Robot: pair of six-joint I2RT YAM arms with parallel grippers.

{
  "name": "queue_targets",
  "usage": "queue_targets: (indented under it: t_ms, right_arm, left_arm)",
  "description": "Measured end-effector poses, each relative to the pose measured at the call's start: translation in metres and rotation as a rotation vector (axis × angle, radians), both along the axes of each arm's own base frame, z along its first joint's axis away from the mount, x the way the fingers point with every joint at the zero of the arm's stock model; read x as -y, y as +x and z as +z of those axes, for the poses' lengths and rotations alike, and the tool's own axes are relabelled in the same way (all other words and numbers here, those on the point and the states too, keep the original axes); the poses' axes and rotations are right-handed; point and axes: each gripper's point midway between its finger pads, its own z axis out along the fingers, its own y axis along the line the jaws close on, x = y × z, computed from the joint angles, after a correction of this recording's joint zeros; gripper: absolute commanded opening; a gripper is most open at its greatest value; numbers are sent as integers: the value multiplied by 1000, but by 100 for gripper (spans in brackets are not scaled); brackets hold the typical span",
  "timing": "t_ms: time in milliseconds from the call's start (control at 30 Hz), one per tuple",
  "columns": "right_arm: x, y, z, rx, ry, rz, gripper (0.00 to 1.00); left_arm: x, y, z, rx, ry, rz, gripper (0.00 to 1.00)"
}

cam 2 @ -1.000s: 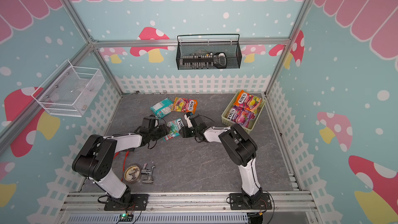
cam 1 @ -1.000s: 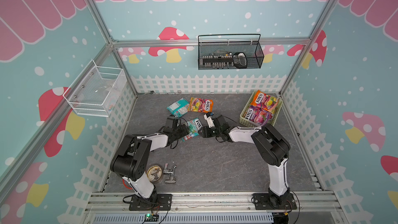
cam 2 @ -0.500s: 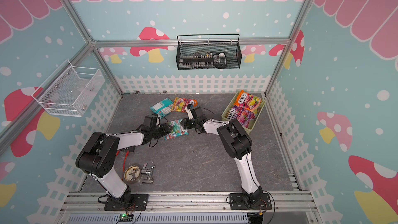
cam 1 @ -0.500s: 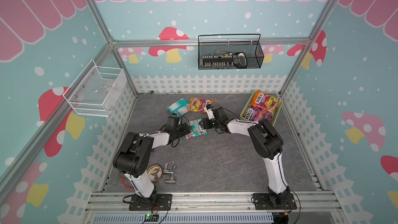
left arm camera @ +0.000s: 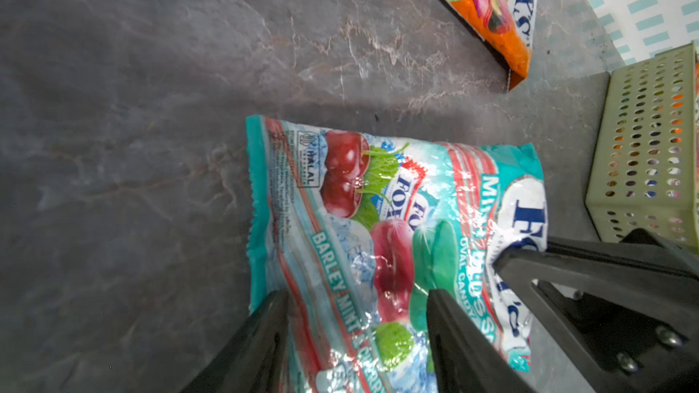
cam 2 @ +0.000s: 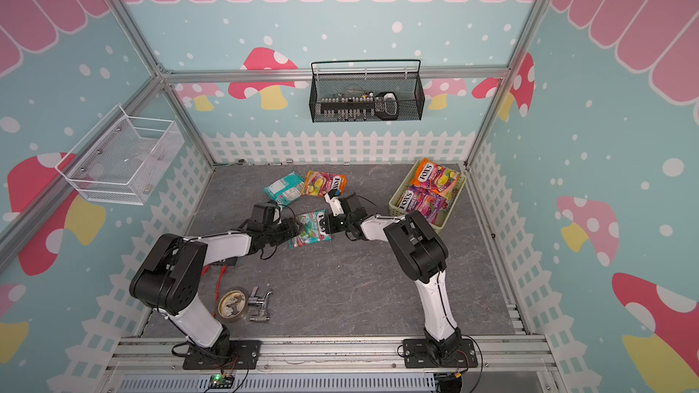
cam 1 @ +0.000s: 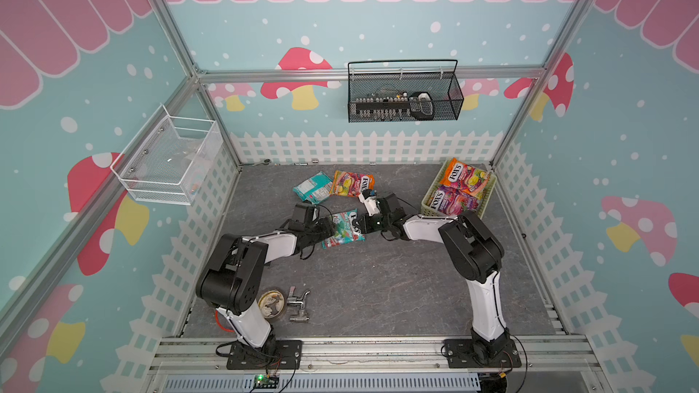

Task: Put the candies in the basket
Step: Pick up the candy at the center of the board, then place the candy in the basket.

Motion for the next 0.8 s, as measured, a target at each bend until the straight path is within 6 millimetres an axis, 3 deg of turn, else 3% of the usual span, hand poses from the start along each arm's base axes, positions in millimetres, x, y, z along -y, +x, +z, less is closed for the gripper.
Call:
queue_targets:
  t_ms: [133, 233, 367, 467, 633, 800]
  right_arm:
    - [18, -17, 37, 42, 20, -8, 0]
    - [44, -21, 84, 122, 50, -48, 0]
    - [97, -11, 148, 252, 84, -165, 0]
    - [139, -4, 185, 331, 86, -263, 0]
    - [199, 2, 220, 406, 70, -396, 0]
    - [259, 17, 219, 415, 39, -539, 0]
  left_arm:
    - [-1, -13, 30, 39, -19, -11, 75]
    - [-4, -12, 79, 168, -32, -2, 82]
    - [-11, -15, 133, 321, -43, 11, 99]
    - [-17, -19, 158, 393, -46, 30, 99]
    - [-33, -25, 171, 442, -30, 66, 99]
    - [-59, -23, 152, 389, -54, 90, 99]
